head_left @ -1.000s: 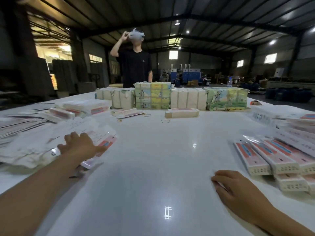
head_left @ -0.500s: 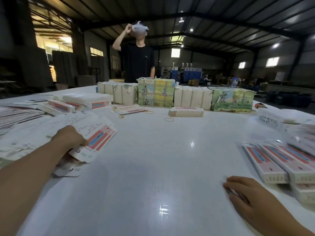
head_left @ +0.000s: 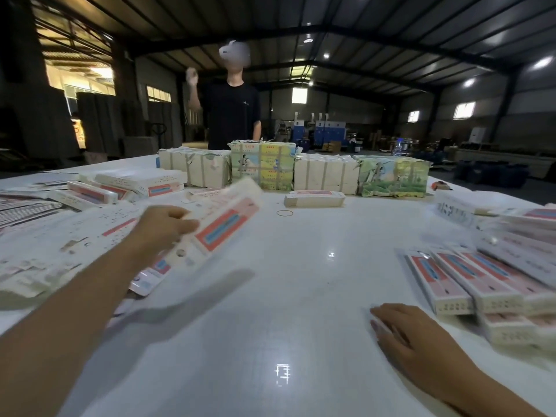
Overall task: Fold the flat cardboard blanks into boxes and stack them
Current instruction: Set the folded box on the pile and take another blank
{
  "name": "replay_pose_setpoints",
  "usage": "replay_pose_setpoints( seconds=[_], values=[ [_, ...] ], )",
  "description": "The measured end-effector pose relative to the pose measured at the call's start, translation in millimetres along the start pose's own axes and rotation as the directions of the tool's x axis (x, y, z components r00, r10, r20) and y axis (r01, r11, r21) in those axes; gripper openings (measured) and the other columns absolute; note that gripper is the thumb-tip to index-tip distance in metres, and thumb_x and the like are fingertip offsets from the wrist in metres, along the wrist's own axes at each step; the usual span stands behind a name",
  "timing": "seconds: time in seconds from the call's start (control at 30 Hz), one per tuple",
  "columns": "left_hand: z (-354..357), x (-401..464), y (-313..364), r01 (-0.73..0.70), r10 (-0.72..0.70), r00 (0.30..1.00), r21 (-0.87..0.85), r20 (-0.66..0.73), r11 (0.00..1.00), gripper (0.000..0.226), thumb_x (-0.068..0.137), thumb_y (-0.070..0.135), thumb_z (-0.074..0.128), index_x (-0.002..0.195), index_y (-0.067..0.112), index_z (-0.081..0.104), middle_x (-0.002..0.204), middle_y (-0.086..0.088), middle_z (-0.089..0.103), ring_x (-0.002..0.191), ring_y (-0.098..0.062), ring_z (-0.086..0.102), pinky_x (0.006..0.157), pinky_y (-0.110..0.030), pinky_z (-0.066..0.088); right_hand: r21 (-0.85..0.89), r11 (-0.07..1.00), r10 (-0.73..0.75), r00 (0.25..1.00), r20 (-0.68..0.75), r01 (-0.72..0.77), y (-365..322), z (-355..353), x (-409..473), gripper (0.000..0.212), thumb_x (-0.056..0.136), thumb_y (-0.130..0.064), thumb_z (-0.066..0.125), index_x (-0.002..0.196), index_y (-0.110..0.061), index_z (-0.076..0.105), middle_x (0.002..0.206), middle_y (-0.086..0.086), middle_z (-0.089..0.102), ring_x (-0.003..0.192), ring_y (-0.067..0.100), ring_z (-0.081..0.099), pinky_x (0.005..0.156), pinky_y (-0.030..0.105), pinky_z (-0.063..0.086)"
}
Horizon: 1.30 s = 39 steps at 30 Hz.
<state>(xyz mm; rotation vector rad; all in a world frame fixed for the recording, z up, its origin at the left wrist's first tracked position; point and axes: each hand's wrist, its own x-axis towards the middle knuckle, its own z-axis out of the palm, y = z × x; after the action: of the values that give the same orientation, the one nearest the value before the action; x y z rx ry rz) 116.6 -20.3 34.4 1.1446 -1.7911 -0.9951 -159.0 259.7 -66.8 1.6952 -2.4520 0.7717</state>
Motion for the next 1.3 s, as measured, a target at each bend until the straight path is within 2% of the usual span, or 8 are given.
replay_pose_setpoints(
  seconds=[0.07, 0.13, 0.23, 0.5, 0.7, 0.9, 1.1, 1.3],
  values=[
    [39, -27, 12, -0.015, 0.028, 0.98, -0.065, 0.199, 0.998, 0.018, 0.086, 0.007, 0.063, 0.104, 0.012, 0.066, 0.074, -0.002, 0.071, 0.063, -0.016, 0.067, 0.051, -0.025, 0.052, 0.35, 0.928, 0.174, 0.98, -0.098, -0.129, 0, -3, 2, 0.033, 0.092, -0.028, 0.059, 0.125, -0.031, 0.054, 0.123, -0.012, 0.059, 0.103, 0.006, 0.058, 0.085, 0.011, 0.044],
    [75, -52, 21, -0.011, 0.046, 0.903, -0.083, 0.426, 0.996, 0.021, 0.087, 0.007, 0.062, 0.106, 0.013, 0.067, 0.08, 0.0, 0.074, 0.072, -0.018, 0.071, 0.057, -0.027, 0.055, 0.815, 0.517, 0.449, 0.893, -0.001, -0.26, -3, -14, 6, 0.03, 0.09, -0.025, 0.063, 0.12, -0.026, 0.058, 0.105, 0.0, 0.068, 0.076, 0.016, 0.064, 0.06, 0.028, 0.054],
    [114, -78, 28, -0.027, 0.024, 0.72, -0.006, 0.694, 1.0, 0.023, 0.089, 0.012, 0.06, 0.109, 0.019, 0.069, 0.089, 0.004, 0.074, 0.08, -0.016, 0.071, 0.061, -0.022, 0.055, 0.927, -0.026, 0.55, 0.769, 0.325, -0.373, 1, -30, 7, 0.03, 0.086, -0.03, 0.066, 0.106, -0.01, 0.056, 0.08, 0.011, 0.069, 0.043, 0.017, 0.055, 0.035, 0.022, 0.042],
    [157, -110, 11, -0.524, 0.21, 0.781, 0.433, 0.588, 0.733, 0.071, 0.077, 0.067, 0.055, 0.139, 0.035, 0.04, 0.129, 0.014, 0.046, 0.11, -0.007, 0.046, 0.098, -0.034, 0.041, 0.88, 0.248, 0.472, 0.843, 0.256, -0.406, -11, -30, -6, 0.019, 0.092, -0.009, 0.059, 0.082, 0.008, 0.057, 0.052, 0.016, 0.062, 0.033, 0.019, 0.049, 0.03, 0.021, 0.035],
    [179, -137, 14, -0.639, 0.356, 0.742, 0.438, 0.568, 0.633, 0.102, 0.06, 0.082, 0.055, 0.144, 0.035, 0.02, 0.126, 0.017, 0.041, 0.093, -0.007, 0.048, 0.075, -0.016, 0.042, 0.88, 0.341, 0.458, 0.876, 0.152, -0.331, -24, -31, -12, 0.009, 0.093, -0.021, 0.06, 0.1, -0.017, 0.056, 0.067, 0.01, 0.071, 0.047, 0.016, 0.062, 0.037, 0.021, 0.044],
    [173, -138, 17, -0.557, 0.386, 0.826, 0.491, 0.411, 0.67, 0.091, 0.062, 0.082, 0.051, 0.137, 0.036, 0.027, 0.126, 0.018, 0.045, 0.088, -0.008, 0.052, 0.069, -0.013, 0.039, 0.232, 0.967, 0.152, 0.972, -0.179, -0.108, -18, -25, -18, 0.047, 0.098, -0.041, 0.039, 0.143, -0.043, 0.026, 0.111, -0.013, 0.051, 0.081, 0.001, 0.054, 0.066, 0.014, 0.041],
    [173, -144, 21, -0.525, 0.377, 0.851, 0.576, 0.365, 0.627, 0.092, 0.06, 0.084, 0.047, 0.136, 0.036, 0.027, 0.124, 0.017, 0.047, 0.085, -0.007, 0.049, 0.07, -0.015, 0.035, 0.435, 0.889, 0.201, 0.975, -0.098, -0.14, -27, -19, -21, 0.033, 0.097, -0.029, 0.048, 0.13, -0.033, 0.053, 0.101, -0.015, 0.056, 0.079, 0.003, 0.058, 0.06, 0.009, 0.045],
    [172, -145, 22, -0.543, 0.387, 0.84, 0.595, 0.381, 0.593, 0.087, 0.064, 0.081, 0.051, 0.132, 0.035, 0.024, 0.117, 0.017, 0.045, 0.084, -0.009, 0.048, 0.069, -0.018, 0.035, 0.902, 0.29, 0.291, 0.927, 0.236, -0.321, -28, -32, -15, 0.015, 0.089, -0.009, 0.062, 0.099, -0.015, 0.071, 0.084, 0.011, 0.073, 0.063, 0.018, 0.061, 0.048, 0.024, 0.046]
  ],
)
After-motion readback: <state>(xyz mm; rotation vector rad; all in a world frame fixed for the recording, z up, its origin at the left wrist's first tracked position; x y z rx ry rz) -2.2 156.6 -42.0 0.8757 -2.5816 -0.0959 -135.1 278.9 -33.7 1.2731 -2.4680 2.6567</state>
